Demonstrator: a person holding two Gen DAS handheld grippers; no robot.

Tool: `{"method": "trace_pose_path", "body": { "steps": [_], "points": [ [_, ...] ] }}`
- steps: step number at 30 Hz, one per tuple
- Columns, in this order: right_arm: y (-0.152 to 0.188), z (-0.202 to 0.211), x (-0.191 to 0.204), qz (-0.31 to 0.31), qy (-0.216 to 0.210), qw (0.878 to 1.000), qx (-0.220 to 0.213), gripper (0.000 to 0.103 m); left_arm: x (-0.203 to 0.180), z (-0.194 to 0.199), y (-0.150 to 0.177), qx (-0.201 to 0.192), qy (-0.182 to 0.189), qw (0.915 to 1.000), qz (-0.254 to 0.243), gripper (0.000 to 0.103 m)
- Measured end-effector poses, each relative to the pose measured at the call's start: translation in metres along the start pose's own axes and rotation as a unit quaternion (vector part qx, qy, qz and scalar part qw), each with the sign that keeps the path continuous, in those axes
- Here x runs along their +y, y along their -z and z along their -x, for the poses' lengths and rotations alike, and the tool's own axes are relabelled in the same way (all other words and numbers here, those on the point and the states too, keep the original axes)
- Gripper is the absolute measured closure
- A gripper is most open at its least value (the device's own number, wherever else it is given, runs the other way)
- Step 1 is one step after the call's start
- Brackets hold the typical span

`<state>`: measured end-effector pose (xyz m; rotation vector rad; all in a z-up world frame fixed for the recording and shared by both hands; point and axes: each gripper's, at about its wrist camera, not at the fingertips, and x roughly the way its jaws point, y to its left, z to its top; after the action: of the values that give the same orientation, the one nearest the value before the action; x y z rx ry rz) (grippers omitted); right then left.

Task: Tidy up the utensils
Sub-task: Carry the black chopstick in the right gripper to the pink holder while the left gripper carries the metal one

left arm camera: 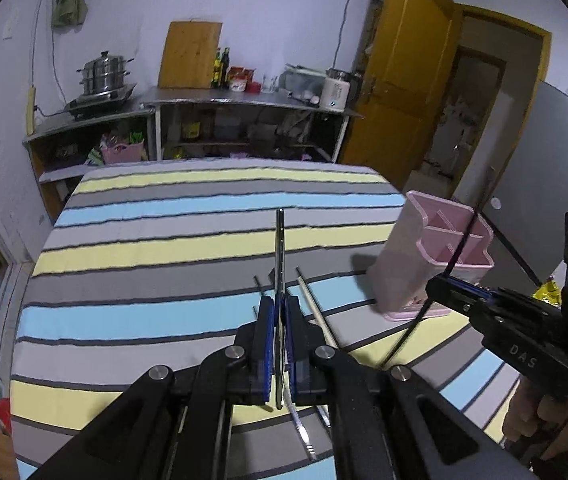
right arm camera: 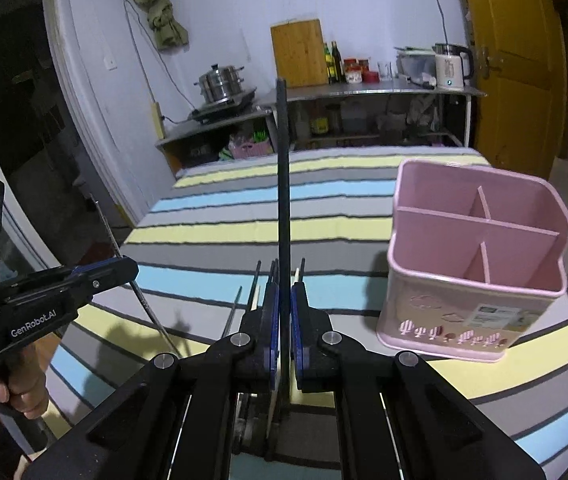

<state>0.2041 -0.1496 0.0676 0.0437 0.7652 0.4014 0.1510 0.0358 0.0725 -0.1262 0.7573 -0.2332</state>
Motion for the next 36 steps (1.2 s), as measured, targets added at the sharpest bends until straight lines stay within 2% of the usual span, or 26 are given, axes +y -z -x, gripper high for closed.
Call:
{"method": "trace_pose_path", "body": {
  "steps": [10, 16, 25, 32, 36],
  "points": [
    [-0.016, 0.044, -0.013, -0.016, 0.006, 0.999, -0.04, 0.097, -0.034, 0.022, -0.035, -0.018, 0.044, 0.9988, -0.015, 0.098],
    [-0.029, 0.072, -0.031, -0.035, 0.014, 0.997, -0.067, 0.097, -0.073, 0.019, -0.062, -0.027, 0.075, 0.9961, -0.037, 0.098],
    [-0.051, 0.102, -0.063, -0.058, 0.043, 0.991, -0.11, 0.097, -0.122, -0.01, -0.105, -0.035, 0.121, 0.9908, -0.049, 0.098],
    [-0.063, 0.103, -0.088, -0.084, 0.053, 0.987, -0.129, 0.097, -0.131, -0.04, -0.132, -0.047, 0.136, 0.9891, -0.03, 0.098],
    [-0.066, 0.097, -0.099, -0.094, 0.055, 0.985, -0.131, 0.097, -0.134, -0.06, -0.134, -0.046, 0.137, 0.9892, -0.028, 0.098]
  ]
}}
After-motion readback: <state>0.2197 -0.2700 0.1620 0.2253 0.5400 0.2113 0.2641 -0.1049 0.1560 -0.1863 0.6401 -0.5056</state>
